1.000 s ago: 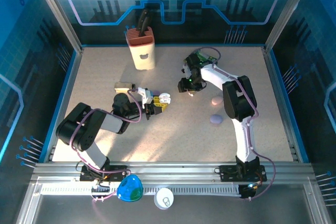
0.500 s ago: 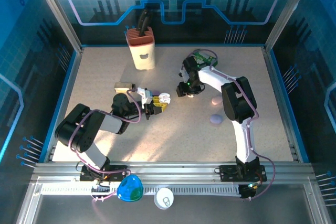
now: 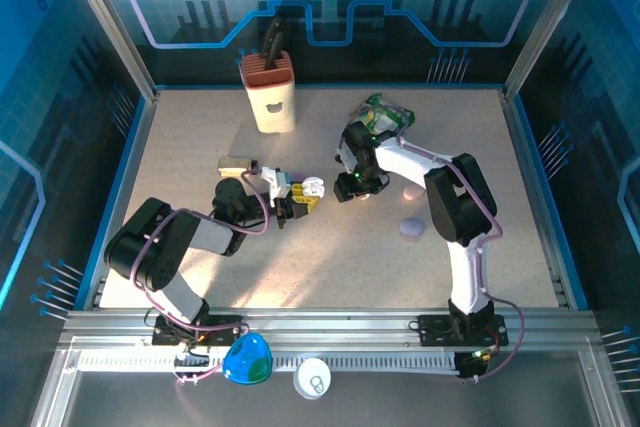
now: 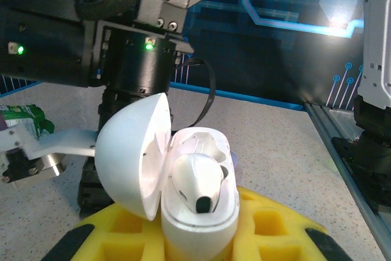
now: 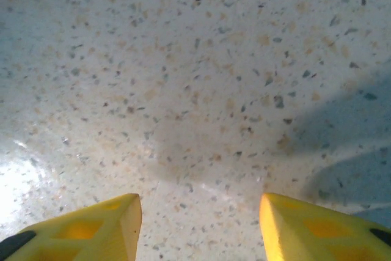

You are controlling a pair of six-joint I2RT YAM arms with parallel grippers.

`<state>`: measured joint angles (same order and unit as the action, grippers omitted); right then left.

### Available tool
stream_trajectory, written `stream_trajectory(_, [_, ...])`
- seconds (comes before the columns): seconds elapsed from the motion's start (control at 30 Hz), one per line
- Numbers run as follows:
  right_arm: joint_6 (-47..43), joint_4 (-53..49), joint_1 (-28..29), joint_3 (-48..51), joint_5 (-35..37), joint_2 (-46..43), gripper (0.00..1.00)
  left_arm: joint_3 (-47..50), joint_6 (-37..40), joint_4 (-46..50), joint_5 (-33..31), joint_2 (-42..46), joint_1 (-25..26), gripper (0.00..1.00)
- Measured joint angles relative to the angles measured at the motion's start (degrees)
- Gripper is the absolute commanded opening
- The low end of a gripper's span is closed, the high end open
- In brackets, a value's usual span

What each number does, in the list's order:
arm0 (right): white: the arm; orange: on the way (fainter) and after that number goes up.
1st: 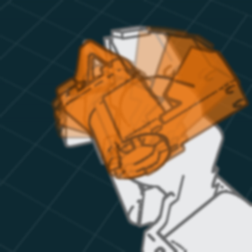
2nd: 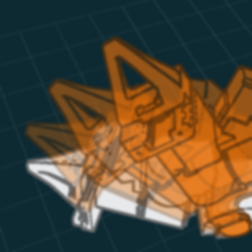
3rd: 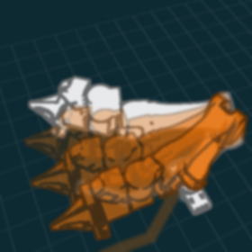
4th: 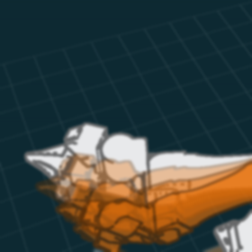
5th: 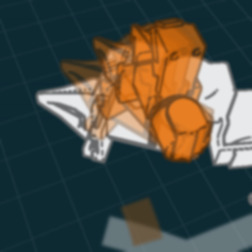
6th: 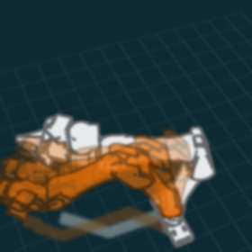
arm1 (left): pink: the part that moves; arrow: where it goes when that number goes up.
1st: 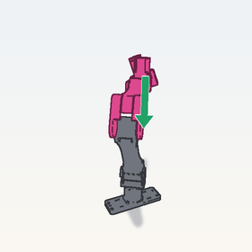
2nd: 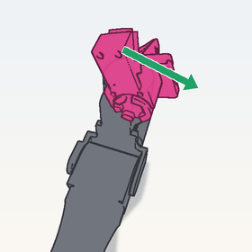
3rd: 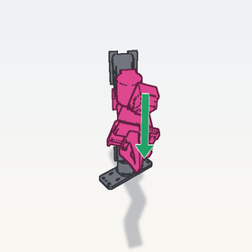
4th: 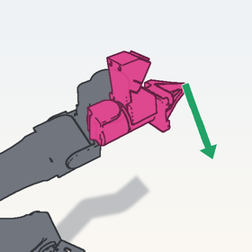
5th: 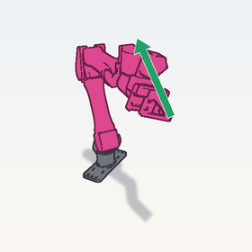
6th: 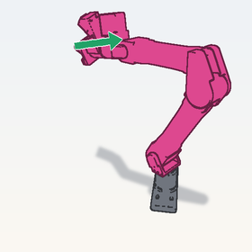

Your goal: Insert the wireless bluetooth earbuds into the charging case

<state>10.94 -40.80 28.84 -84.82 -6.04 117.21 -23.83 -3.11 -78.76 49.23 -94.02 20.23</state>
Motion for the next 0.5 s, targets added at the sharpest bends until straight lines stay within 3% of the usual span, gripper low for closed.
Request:
stream_trajectory(0.3, [16.65, 14.29, -3.89, 14.95, 3.69, -15.32, 0.52, 0.00, 0.00, 0.00, 0.00, 0.00, 0.00, 0.12])
stream_trajectory(0.5, [26.01, 18.40, -7.63, 19.78, 1.01, -15.52, 0.44, 0.00, -0.02, 0.00, 0.00, 0.00, 0.00, 0.12])
